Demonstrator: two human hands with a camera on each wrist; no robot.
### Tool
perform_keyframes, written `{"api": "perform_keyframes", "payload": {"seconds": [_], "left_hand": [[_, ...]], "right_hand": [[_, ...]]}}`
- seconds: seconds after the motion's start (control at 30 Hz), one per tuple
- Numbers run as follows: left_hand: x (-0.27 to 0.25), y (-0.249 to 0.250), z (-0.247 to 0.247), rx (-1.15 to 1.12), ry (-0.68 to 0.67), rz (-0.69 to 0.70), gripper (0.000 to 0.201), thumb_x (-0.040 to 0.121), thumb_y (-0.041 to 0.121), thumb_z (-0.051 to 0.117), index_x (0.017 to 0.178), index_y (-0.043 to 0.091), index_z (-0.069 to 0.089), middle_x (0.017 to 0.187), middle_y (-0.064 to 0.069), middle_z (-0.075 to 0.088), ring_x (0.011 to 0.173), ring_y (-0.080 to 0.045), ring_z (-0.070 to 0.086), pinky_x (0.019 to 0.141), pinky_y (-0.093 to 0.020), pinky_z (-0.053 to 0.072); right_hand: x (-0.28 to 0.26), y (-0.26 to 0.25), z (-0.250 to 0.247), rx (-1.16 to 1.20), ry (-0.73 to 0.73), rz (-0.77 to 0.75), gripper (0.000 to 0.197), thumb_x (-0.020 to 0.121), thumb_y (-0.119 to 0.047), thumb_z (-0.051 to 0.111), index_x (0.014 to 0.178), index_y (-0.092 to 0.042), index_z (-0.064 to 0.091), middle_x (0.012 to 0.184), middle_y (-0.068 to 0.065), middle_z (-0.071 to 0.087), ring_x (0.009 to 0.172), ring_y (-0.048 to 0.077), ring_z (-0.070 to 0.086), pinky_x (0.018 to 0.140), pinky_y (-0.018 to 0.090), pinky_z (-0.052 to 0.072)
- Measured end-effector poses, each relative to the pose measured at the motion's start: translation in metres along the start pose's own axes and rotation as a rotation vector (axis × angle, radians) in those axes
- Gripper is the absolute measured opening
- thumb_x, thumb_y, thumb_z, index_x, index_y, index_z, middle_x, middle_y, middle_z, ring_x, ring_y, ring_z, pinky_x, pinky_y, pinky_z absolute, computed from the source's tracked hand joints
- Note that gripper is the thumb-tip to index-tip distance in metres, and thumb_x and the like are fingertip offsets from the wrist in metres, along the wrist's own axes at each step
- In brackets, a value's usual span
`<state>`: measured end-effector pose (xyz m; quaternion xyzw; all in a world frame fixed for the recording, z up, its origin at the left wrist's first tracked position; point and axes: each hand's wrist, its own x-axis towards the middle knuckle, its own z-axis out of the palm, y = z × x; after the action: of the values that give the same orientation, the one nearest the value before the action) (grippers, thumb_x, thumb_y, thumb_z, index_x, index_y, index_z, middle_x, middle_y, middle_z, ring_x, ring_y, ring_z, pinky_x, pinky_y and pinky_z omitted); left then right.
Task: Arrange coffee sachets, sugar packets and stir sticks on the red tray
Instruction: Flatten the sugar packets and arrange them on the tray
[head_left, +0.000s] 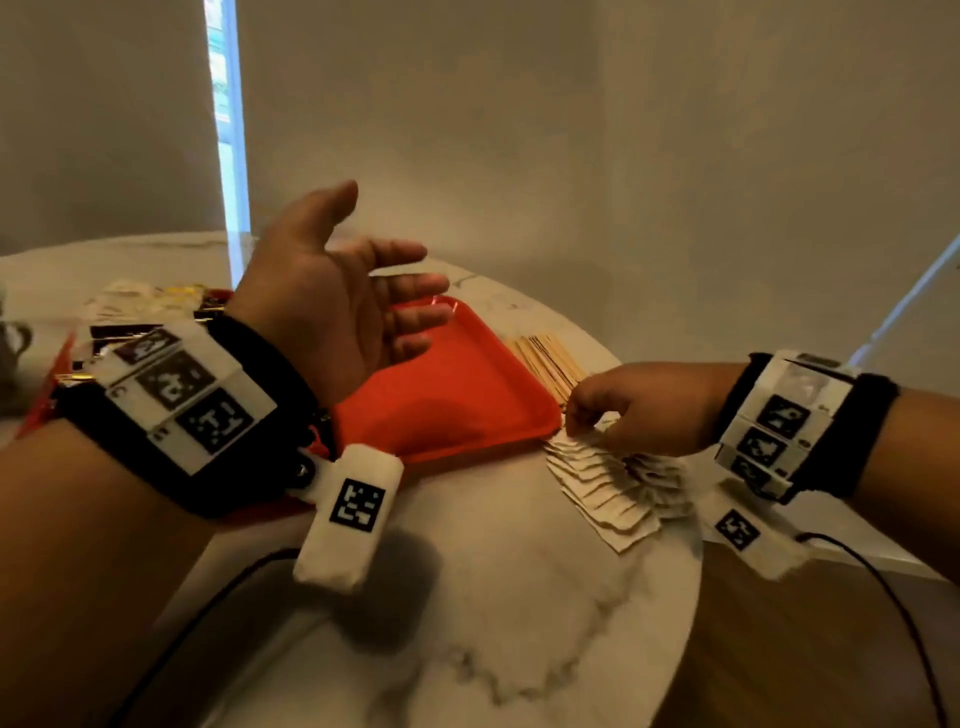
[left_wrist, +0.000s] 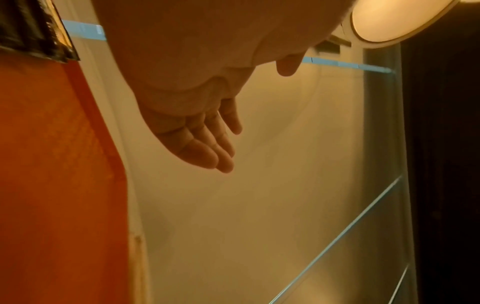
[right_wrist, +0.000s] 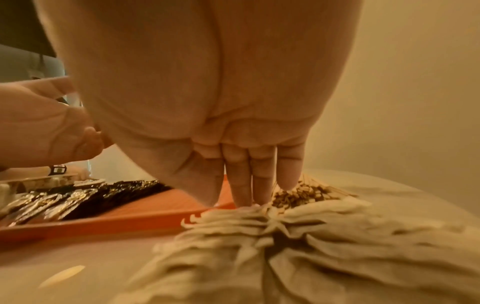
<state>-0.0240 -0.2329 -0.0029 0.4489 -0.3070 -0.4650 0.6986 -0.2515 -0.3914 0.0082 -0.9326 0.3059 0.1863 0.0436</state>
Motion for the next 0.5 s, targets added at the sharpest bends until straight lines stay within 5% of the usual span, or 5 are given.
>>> {"api": "perform_keyframes", "payload": {"seconds": [0.23, 0.4, 0.5], "left_hand": [[-0.007, -0.022, -0.006, -0.007, 0.036, -0.052, 0.065, 0.091, 0.067, 0.030, 0.112, 0.012, 0.059, 0.105, -0.013, 0.066, 0.084, -0.029, 0.066, 0.071, -0.036, 0.043], [-0.010, -0.026, -0.008, -0.020, 0.053, -0.080, 0.065, 0.091, 0.068, 0.030, 0.107, 0.013, 0.061, 0.099, -0.011, 0.068, 0.083, -0.028, 0.067, 0.072, -0.036, 0.044], [-0.012, -0.026, -0.007, -0.026, 0.037, -0.086, 0.066, 0.091, 0.068, 0.030, 0.106, 0.012, 0.062, 0.101, -0.012, 0.069, 0.085, -0.029, 0.067, 0.074, -0.038, 0.044]], "right_hand": [[-0.004, -0.007, 0.005, -0.050, -0.063, -0.059, 0.051, 0.086, -0.020, 0.067, 0.134, -0.027, 0.055, 0.128, -0.009, 0.053, 0.116, 0.010, 0.053, 0.083, 0.013, 0.044], [-0.005, -0.008, 0.010, -0.164, -0.195, -0.027, 0.102, 0.058, -0.048, 0.092, 0.143, -0.034, 0.037, 0.139, -0.011, 0.039, 0.128, 0.014, 0.043, 0.105, 0.035, 0.046], [-0.009, -0.012, 0.018, -0.281, -0.198, -0.020, 0.125, 0.049, -0.051, 0.096, 0.150, -0.030, 0.025, 0.149, -0.007, 0.031, 0.135, 0.017, 0.036, 0.113, 0.038, 0.041]]}}
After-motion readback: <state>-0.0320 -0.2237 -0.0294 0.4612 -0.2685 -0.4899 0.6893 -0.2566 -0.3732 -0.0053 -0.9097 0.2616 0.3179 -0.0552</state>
